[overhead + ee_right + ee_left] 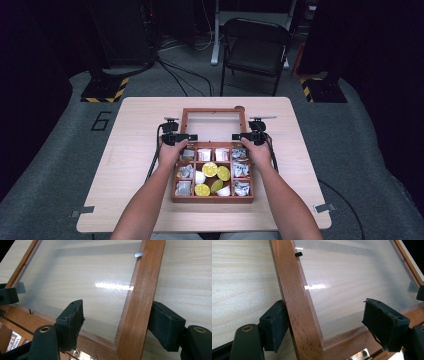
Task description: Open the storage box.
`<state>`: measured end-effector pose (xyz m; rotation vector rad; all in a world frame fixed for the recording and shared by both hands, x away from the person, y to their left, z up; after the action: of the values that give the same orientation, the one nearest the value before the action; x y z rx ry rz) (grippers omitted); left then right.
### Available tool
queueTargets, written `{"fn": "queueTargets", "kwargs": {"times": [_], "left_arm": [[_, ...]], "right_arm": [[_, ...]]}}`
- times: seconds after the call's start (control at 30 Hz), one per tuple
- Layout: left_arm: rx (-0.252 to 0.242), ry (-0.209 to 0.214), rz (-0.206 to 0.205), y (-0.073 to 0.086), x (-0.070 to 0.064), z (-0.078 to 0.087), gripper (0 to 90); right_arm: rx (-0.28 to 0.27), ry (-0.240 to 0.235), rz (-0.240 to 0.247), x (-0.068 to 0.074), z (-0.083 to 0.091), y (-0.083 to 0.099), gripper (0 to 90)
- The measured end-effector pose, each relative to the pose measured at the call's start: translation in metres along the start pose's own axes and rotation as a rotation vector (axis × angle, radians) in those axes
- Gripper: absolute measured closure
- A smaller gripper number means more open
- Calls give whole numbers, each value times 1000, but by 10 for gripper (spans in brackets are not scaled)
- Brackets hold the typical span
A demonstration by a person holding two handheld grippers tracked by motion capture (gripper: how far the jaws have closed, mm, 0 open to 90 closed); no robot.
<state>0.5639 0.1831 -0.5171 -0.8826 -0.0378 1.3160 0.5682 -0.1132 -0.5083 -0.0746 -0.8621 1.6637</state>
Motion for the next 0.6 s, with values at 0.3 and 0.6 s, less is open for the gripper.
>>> {"fn": "queueTargets", "kwargs": {"times": [0.3,0.6], "left_arm": [[30,-4,9,1,3,-1,209],[36,-7,24,2,3,-2,206]], "right_arm": [[24,13,-4,-2,-2,2,288],[38,5,-37,-2,-3,3,288]]}}
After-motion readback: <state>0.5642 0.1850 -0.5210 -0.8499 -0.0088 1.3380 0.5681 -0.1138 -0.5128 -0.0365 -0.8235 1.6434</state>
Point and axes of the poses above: each handheld gripper's, and its own axes: z roughly backward along the jaws, y roughly out of its underside, x roughly to its left, the point moved 3 cm from there along -z, roughly forward along the jaws, and after that the axes turned 3 degrees about x, right-handed, at the moved point
